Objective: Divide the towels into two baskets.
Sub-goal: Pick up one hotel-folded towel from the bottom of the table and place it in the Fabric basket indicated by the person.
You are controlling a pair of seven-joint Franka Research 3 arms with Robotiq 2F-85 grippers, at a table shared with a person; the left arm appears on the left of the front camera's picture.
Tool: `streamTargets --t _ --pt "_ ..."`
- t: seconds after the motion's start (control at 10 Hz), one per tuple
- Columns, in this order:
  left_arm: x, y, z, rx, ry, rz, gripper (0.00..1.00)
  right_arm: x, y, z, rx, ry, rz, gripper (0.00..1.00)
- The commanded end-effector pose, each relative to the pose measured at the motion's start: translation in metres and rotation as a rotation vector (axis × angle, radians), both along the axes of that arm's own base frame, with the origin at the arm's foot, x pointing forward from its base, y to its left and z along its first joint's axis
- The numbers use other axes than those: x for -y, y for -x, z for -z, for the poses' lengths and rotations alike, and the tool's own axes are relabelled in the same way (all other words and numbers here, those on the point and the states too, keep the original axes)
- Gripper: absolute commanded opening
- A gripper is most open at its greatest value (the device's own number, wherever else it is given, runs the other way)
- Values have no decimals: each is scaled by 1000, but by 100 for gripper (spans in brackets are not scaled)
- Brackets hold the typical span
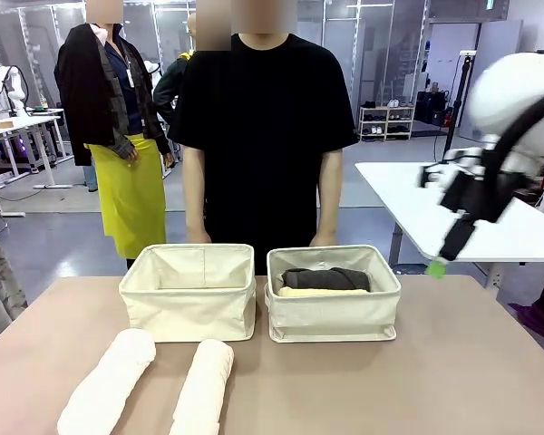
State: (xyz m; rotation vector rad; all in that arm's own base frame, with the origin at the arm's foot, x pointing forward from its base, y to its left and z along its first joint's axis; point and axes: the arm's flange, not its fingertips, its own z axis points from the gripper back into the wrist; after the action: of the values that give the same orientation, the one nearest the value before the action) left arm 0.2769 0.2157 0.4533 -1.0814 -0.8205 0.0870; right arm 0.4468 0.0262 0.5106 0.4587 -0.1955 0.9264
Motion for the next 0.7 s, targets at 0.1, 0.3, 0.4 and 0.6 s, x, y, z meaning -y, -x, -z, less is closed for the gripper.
streamTargets --t 0.1,0.3,0.4,0.6 --pt "-1 2 -1 6 5 -2 100 107 20 20 -72 -316 79 100" --pt "-1 2 -1 6 5 -2 100 182 37 55 -70 -509 196 100" --pt "-1 2 -1 6 5 -2 100 209 52 79 -94 -567 255 100" --pt "-1 2 -1 6 5 -2 100 250 89 119 -125 -668 343 100"
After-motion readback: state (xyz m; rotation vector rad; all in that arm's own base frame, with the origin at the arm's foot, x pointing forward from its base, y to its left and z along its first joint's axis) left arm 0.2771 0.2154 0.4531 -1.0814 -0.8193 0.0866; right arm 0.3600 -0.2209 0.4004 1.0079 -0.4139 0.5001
